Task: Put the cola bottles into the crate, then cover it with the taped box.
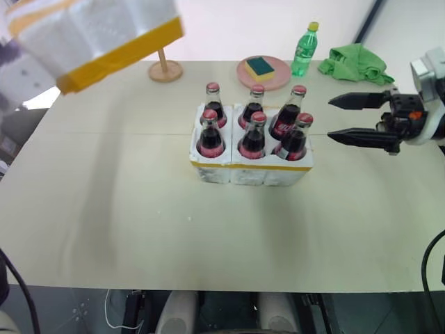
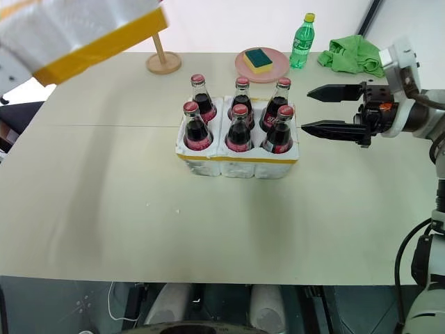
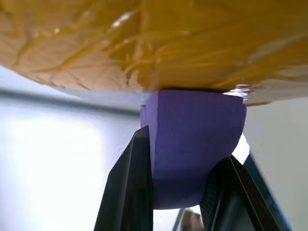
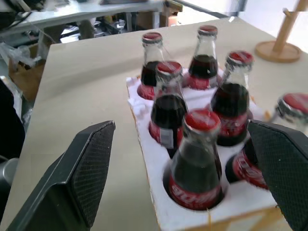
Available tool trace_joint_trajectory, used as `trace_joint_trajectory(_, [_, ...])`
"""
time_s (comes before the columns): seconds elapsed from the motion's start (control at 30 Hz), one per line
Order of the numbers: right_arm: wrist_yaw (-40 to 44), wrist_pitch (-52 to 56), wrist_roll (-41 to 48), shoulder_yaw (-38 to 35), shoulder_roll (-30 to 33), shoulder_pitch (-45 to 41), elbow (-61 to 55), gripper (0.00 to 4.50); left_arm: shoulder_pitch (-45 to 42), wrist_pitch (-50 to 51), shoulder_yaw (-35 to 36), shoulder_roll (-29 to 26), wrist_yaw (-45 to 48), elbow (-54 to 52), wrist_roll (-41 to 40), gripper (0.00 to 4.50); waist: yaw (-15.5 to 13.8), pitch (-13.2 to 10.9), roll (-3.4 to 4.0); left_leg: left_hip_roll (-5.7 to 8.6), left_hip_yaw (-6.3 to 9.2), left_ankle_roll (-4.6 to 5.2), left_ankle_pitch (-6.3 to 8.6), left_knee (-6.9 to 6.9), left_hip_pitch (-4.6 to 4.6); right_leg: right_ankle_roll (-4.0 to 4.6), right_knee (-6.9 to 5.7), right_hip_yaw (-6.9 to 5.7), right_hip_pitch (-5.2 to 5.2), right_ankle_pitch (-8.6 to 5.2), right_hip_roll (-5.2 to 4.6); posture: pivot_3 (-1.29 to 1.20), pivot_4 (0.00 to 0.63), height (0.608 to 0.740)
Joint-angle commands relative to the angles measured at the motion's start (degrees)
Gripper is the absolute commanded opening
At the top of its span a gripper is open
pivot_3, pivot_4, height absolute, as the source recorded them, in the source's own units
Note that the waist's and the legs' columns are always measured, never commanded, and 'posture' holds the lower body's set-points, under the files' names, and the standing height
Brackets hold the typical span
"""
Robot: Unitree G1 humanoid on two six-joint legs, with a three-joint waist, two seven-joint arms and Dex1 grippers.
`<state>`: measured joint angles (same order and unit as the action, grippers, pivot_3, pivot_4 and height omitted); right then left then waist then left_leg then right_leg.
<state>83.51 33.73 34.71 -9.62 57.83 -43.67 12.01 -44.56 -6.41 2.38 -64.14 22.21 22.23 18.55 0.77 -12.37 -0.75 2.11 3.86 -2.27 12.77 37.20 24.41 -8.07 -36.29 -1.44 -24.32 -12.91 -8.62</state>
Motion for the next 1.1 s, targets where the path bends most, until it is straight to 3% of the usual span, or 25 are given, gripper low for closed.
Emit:
trace_joint_trajectory(0.03, [-0.07, -0.31, 0.45, -3.77, 2.82, 0.63, 0.57, 4.5, -5.57, -3.3, -2.24, 3.03, 5.99, -2.59, -3.1, 0.62, 0.02, 0.0, 0.0, 0.0, -0.01, 0.01, 0.0, 0.01, 0.0, 0.0, 0.0, 0.0, 0.0, 0.0, 0.0, 0.0, 0.15, 0.74])
trace_joint_trajectory(0.47, [-3.2, 1.39, 1.81, -9.72, 3.29, 6.94, 1.07, 4.5, -12.91, -10.21, -10.39, 15.82, 14.34, -6.91, -2.33, 0.62, 0.38, 0.0, 0.0, -0.02, -0.03, 0.03, -0.02, 0.08, -0.01, -0.02, -0.06, 0.07, 0.0, 0.01, 0.03, 0.0, 0.15, 0.74])
trace_joint_trajectory(0.8, [-4.94, 1.63, 2.95, -10.29, 1.76, 7.75, 1.1, 4.5, -10.43, -14.33, -17.02, 16.33, 12.28, -12.37, 13.29, 0.62, 0.02, 0.01, 0.0, 0.0, -0.05, 0.04, -0.02, 0.19, -0.05, -0.08, -0.07, 0.14, 0.1, 0.04, 0.03, 0.0, 0.15, 0.74])
trace_joint_trajectory(1.1, [-5.55, 1.47, 3.21, -9.45, 0.25, 6.63, 1.86, 4.5, -7.91, -12.71, -16.97, 14.93, 14.08, -16.99, 17.82, 0.62, 0.14, 0.0, -0.01, 0.02, -0.04, 0.17, -0.11, 0.22, -0.06, -0.11, -0.06, 0.18, 0.15, 0.07, 0.05, 0.0, 0.15, 0.74])
